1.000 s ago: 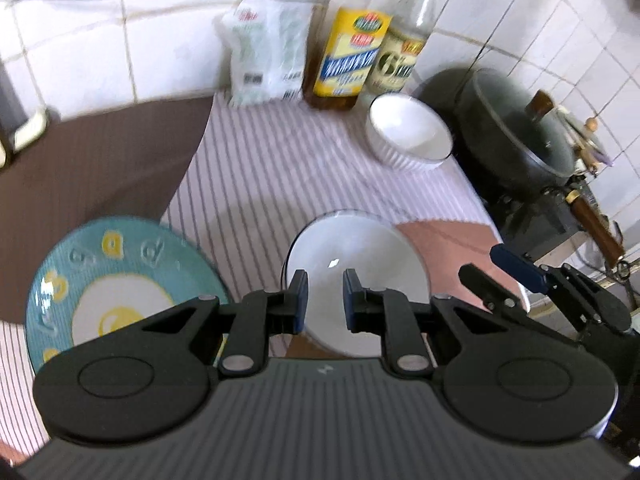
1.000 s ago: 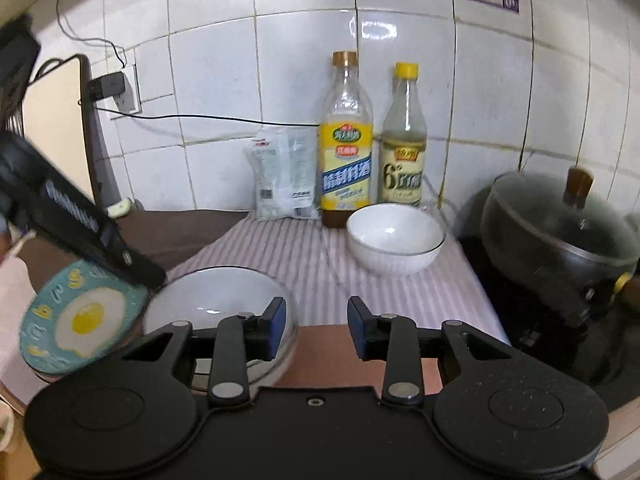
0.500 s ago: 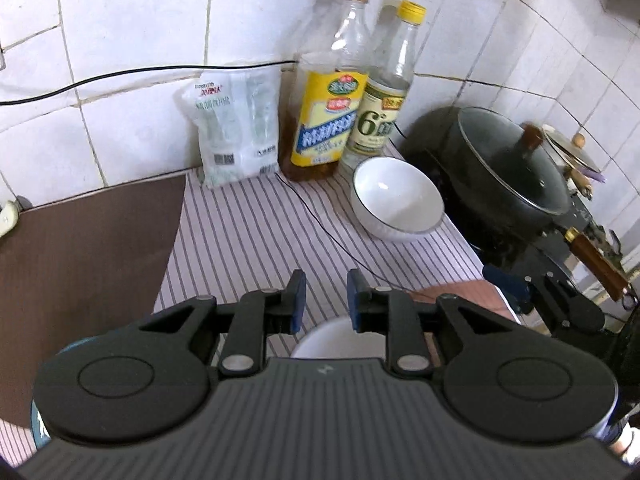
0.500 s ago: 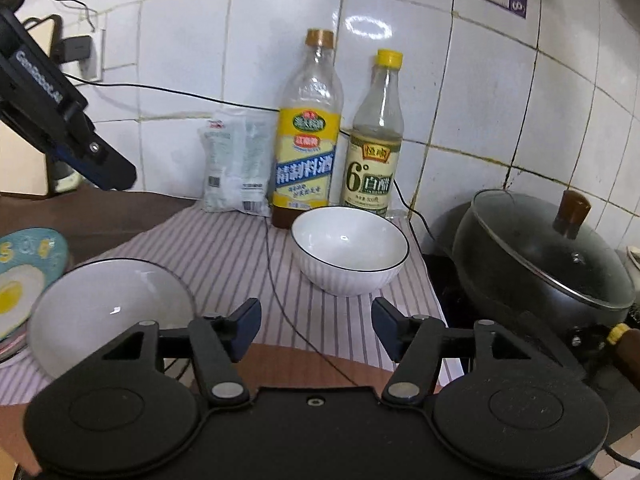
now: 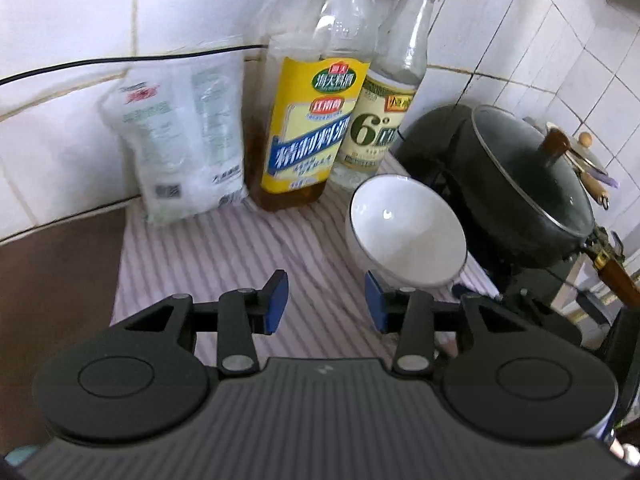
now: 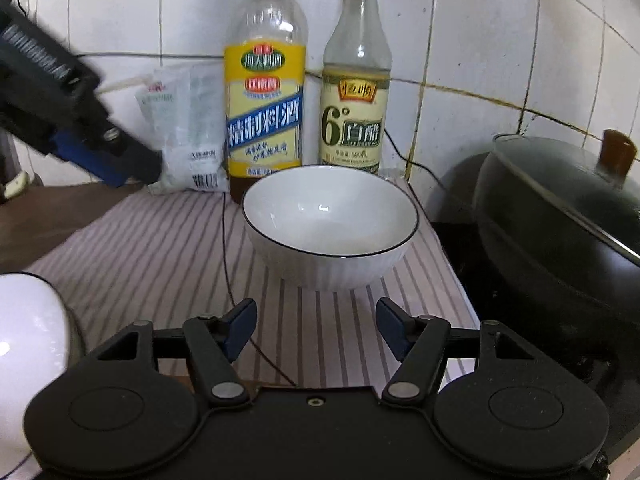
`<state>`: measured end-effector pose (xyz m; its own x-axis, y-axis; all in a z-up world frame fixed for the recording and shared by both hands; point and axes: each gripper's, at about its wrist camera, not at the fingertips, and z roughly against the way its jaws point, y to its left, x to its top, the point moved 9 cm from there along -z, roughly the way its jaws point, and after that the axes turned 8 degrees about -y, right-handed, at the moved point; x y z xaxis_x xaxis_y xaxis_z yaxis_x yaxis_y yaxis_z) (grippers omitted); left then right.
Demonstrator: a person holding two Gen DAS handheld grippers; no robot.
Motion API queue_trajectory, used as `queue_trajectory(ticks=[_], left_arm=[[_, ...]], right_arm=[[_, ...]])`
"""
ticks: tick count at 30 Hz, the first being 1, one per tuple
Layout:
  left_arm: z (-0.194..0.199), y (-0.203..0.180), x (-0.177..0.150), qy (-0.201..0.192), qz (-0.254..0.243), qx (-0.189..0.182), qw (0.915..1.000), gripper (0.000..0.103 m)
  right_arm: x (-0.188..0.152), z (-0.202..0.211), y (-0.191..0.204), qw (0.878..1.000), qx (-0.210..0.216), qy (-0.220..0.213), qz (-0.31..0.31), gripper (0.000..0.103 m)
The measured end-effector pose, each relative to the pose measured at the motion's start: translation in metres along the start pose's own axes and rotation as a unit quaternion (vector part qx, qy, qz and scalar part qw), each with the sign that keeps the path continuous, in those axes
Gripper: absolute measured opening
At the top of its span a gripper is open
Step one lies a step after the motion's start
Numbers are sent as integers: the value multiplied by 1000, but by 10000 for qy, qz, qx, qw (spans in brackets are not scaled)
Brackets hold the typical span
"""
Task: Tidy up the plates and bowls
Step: 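Close both grippers on the rim of the last white bowl, then lift the white bowl and lower it into the two stacked bowls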
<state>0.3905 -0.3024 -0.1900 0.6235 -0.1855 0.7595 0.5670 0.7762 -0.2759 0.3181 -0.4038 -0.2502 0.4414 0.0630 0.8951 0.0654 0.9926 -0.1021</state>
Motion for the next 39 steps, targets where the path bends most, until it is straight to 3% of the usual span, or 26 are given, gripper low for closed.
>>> queue_trajectory(ticks=[4, 7, 15, 18, 24, 32, 39], left_arm=[[-22, -6, 10, -14, 26, -113, 9999, 46], [-38, -10, 12, 125, 39, -234, 9996, 46], [-78, -9, 6, 548, 147, -247, 9981, 47], [-89, -7, 3, 646, 188, -189, 9976, 44], [-96, -6, -2, 875, 631, -446, 9932, 15], [-89, -18, -7, 834, 380, -199, 9956, 13], [-62, -18, -10, 864, 499, -187, 9948, 13]], right_arm=[[0, -15, 1, 9999, 84, 51, -53, 76], [1, -24, 1, 9998, 149, 111, -100, 87], [2, -43, -3, 9995, 81, 180, -251, 89], [5, -48, -6, 9994, 69, 128, -329, 89], [9, -54, -12, 9993, 62, -1, -372, 89], [7, -49, -6, 9991, 96, 7, -420, 90], [12, -25, 6, 9995, 148, -127, -243, 90]])
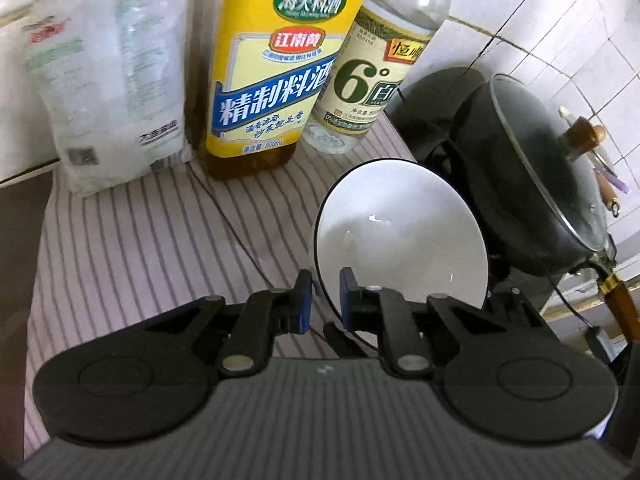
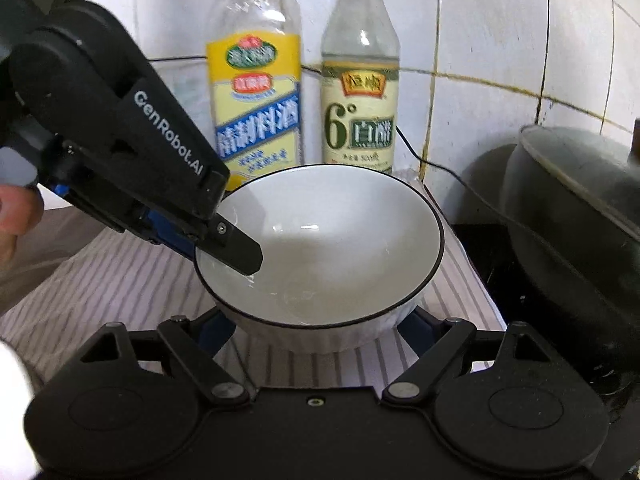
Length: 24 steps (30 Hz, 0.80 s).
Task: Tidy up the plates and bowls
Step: 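Lift the white bowl and lower it into the two stacked bowls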
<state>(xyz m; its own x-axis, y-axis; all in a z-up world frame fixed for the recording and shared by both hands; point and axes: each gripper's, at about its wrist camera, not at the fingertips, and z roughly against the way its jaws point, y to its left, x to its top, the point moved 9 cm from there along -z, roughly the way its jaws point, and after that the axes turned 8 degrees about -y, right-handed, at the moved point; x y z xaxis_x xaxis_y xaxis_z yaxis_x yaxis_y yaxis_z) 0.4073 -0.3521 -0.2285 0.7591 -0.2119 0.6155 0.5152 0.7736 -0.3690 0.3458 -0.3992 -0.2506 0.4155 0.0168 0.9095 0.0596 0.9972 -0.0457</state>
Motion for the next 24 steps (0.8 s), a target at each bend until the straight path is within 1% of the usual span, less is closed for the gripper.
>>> queue_trajectory(ticks=[4, 9, 14, 20, 24], left_arm=[[29, -1, -5, -56, 9, 51, 10000, 13], [70, -5, -11, -202, -99, 171, 9996, 13], [114, -10, -20, -371, -19, 224, 9991, 13], [160, -16, -38, -584, -94, 361, 9976, 13], [184, -17, -49, -621, -73, 446, 9970, 12]], right_arm=[[9, 22, 10, 9999, 66, -89, 107, 90], [22, 55, 26, 9994, 194, -230, 187, 90], [33, 92, 41, 9986, 296, -366, 260, 90], [39, 133, 59, 9977, 411, -457, 302, 90], [37, 155, 71, 9973, 473, -446, 344, 90]])
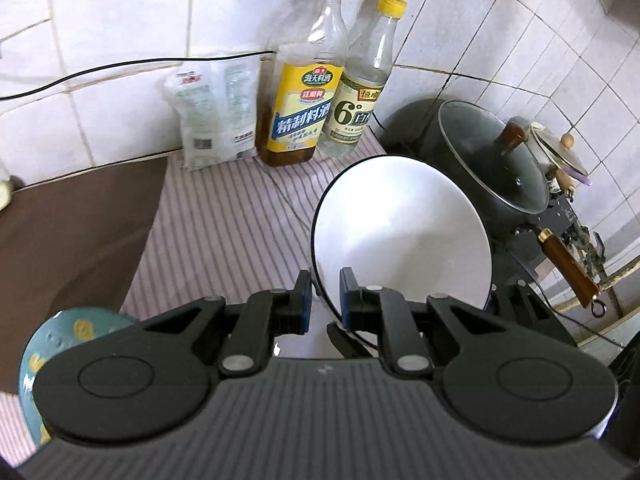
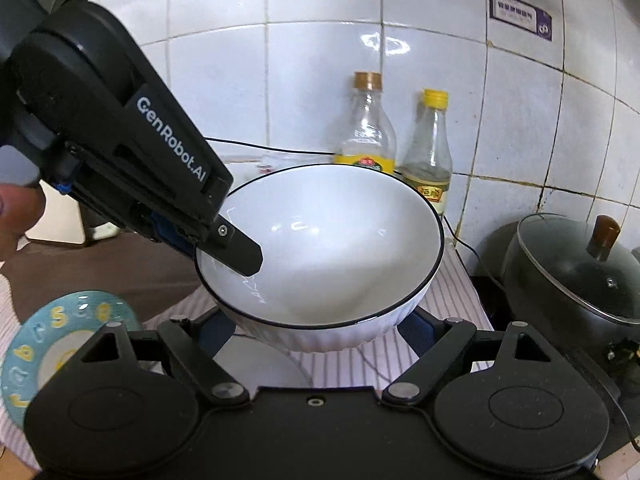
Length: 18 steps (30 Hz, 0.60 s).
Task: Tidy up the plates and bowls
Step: 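Lift the white bowl and lower it into the two stacked bowls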
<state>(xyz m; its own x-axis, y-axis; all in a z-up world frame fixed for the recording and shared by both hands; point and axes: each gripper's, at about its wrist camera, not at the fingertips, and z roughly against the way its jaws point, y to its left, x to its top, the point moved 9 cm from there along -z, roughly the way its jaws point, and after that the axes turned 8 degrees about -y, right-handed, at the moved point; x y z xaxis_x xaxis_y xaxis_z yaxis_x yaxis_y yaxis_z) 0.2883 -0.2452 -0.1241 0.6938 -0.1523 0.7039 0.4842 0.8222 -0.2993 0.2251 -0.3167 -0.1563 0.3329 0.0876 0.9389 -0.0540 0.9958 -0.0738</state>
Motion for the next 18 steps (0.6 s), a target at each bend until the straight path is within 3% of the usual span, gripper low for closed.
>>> queue_trajectory(ticks=[7, 18], left_arm=[[25, 14, -19, 80, 314, 34, 9995, 13], [22, 30, -56, 268, 565, 96, 9980, 13]], right_arm=[[-7, 18, 17, 9997, 204, 125, 5, 90], [-35, 21, 30, 9977, 480, 452, -171, 90]])
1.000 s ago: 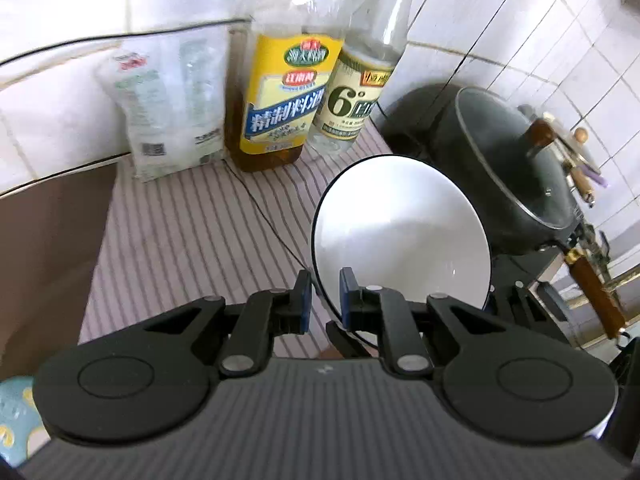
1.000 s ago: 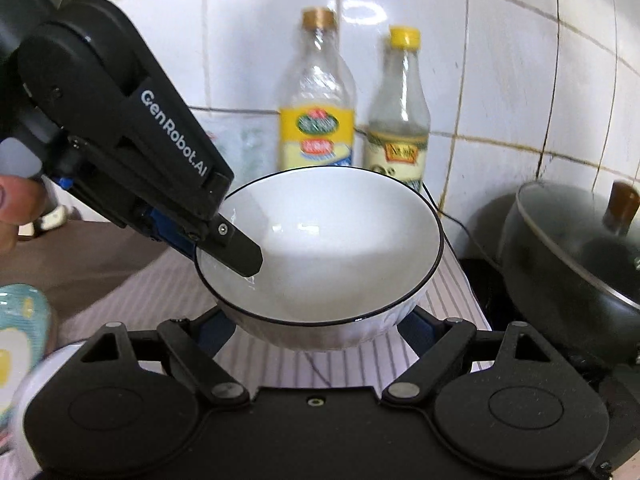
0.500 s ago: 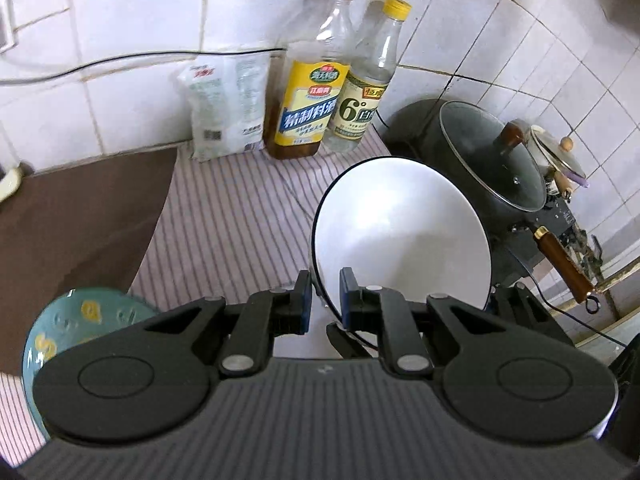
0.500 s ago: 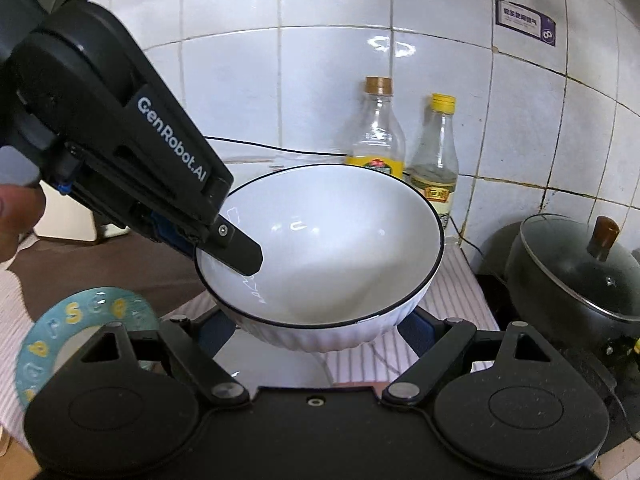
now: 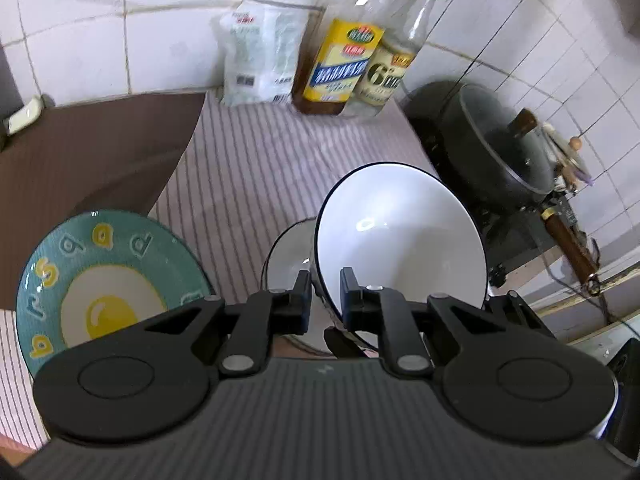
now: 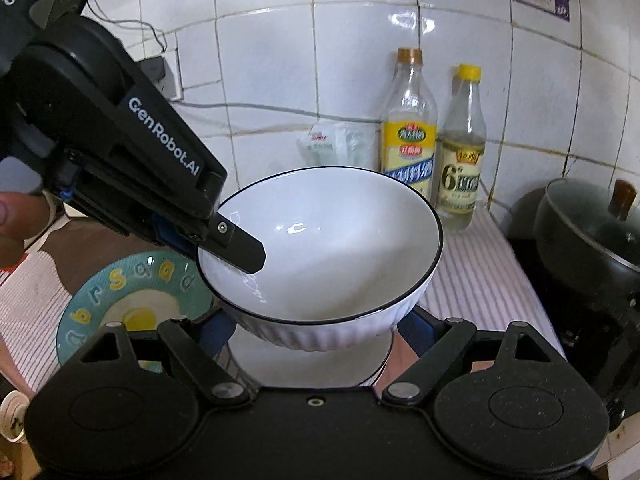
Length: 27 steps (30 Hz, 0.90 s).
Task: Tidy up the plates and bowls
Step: 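Lift the white bowl and lower it into the two stacked bowls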
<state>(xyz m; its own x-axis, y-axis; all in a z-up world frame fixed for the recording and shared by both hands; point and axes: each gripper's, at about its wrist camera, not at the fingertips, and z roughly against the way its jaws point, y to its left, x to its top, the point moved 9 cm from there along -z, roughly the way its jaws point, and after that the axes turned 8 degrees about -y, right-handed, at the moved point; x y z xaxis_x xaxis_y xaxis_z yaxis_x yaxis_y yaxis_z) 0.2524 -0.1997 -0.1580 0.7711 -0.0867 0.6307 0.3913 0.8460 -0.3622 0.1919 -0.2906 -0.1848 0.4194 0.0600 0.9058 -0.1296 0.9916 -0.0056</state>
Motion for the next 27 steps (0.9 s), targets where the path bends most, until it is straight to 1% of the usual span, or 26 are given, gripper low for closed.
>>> queue_trajectory(ticks=[3, 7, 14, 23, 27], left_arm=[[-7, 8, -6, 25, -65, 187, 9998, 13], [-15, 15, -11, 136, 100, 171, 9997, 13], [-29, 22, -18, 274, 229, 229, 9991, 13], [-34, 21, -18, 239, 166, 401, 9988, 14], [-38, 21, -20, 298, 195, 443, 9984, 13]], right_arm=[[-5, -3, 3, 9995, 292, 108, -89, 90], [-10, -10, 4, 9990, 363, 259, -13, 90], [-18, -19, 4, 9976, 301, 604, 161, 91], [-18, -24, 0, 9950, 255, 845, 461, 90], [-19, -25, -3, 9937, 240, 988, 471, 91]])
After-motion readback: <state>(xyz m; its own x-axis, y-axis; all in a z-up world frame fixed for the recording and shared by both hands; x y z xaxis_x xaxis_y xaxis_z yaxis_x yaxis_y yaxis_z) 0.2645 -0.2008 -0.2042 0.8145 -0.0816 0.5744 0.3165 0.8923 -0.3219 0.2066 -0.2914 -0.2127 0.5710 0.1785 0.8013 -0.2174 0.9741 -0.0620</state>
